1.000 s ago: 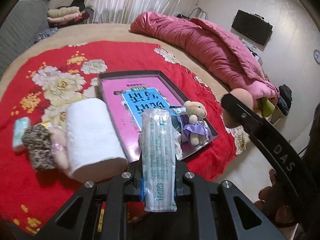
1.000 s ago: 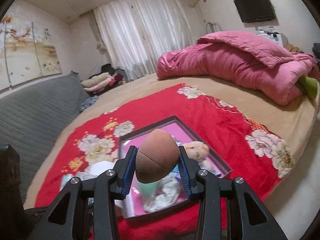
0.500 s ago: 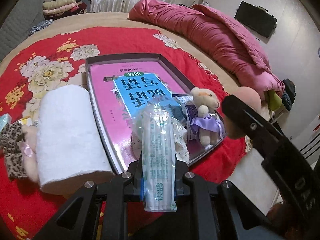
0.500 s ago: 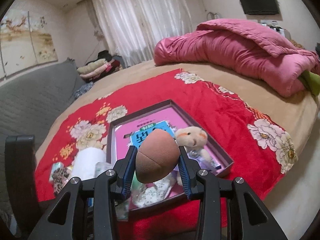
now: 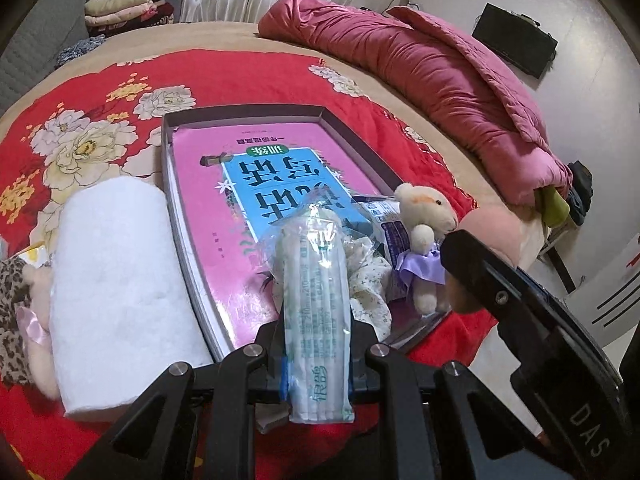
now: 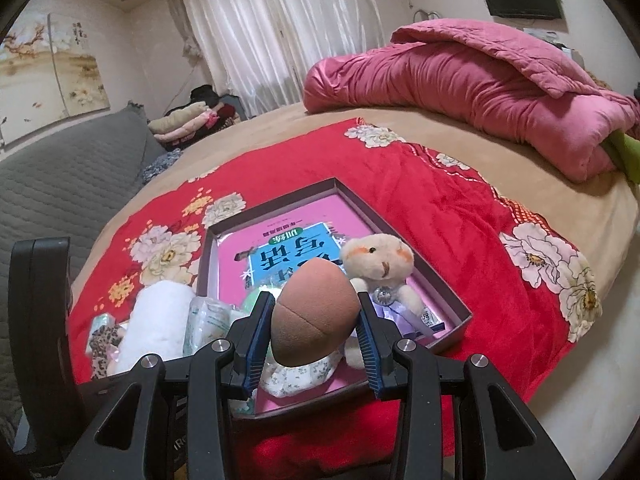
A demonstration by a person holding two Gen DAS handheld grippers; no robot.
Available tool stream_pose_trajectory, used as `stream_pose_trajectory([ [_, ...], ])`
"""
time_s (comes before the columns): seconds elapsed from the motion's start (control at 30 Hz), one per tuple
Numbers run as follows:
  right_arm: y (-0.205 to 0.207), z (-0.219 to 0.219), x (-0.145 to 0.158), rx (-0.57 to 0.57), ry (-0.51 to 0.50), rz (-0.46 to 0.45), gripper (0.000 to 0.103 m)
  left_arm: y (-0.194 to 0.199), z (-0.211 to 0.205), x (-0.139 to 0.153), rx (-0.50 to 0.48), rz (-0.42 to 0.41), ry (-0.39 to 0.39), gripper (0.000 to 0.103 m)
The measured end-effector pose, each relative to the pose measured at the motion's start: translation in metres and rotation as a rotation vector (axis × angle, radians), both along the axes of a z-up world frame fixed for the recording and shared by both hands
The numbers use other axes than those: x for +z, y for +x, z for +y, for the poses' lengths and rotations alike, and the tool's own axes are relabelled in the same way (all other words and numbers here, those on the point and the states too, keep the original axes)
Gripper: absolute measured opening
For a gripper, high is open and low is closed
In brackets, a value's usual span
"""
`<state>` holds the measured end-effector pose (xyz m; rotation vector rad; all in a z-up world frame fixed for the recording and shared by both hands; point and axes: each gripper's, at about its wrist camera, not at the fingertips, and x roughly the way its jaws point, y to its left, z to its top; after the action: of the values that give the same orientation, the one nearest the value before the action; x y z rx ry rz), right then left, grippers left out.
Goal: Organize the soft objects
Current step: 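Lower the wrapped pack with the left tool while the right tool releases the makeup sponge onto the tray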
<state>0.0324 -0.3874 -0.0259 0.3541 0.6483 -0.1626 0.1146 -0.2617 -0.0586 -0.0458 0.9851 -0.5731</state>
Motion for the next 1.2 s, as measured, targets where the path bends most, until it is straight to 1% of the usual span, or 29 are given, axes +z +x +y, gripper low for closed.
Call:
stream_pose_trajectory([
  [0.2, 0.011, 0.005, -0.003, 0.032, -0.009, 0.002, 0.042, -0.007, -0.002, -0.004, -0.013, -0.020, 0.016, 0.019],
  [0.33, 0.025, 0.010, -0.009, 0.056, -0.009, 0.023, 0.042, -0.010, -0.001, -0.005, -0.023, -0.039, 0.026, 0.019],
  [0.4, 0.031, 0.010, -0.012, 0.057, 0.011, 0.038, 0.042, -0.009, 0.000, -0.005, -0.023, -0.032, 0.017, 0.019],
  [0.63, 0.049, 0.017, -0.024, 0.070, 0.003, 0.083, 0.042, -0.008, 0.001, -0.006, -0.026, -0.023, 0.000, 0.019],
  [0.7, 0.051, 0.015, -0.026, 0.053, -0.005, 0.096, 0.042, -0.008, 0.002, -0.006, -0.024, -0.018, -0.005, 0.019],
  [0.83, 0.053, 0.007, -0.037, 0.026, 0.032, 0.129, 0.043, -0.009, 0.001, -0.006, -0.026, -0.020, -0.007, 0.019],
  [0.9, 0.053, 0.004, -0.039, 0.022, 0.044, 0.132, 0.043, -0.008, 0.002, -0.006, -0.027, -0.019, -0.012, 0.019],
  [1.03, 0.054, 0.005, -0.040, 0.033, 0.035, 0.133, 0.043, -0.009, 0.002, -0.006, -0.027, -0.019, -0.011, 0.019],
  [1.13, 0.053, 0.006, -0.038, 0.040, 0.032, 0.123, 0.045, -0.009, 0.002, -0.006, -0.026, -0.019, -0.011, 0.019],
  [1.17, 0.053, 0.006, -0.038, 0.040, 0.034, 0.118, 0.049, -0.009, 0.001, -0.006, -0.025, -0.018, -0.011, 0.019],
  [1.2, 0.051, 0.006, -0.037, 0.038, 0.040, 0.106, 0.051, -0.009, 0.001, -0.006, -0.025, -0.018, -0.010, 0.019],
])
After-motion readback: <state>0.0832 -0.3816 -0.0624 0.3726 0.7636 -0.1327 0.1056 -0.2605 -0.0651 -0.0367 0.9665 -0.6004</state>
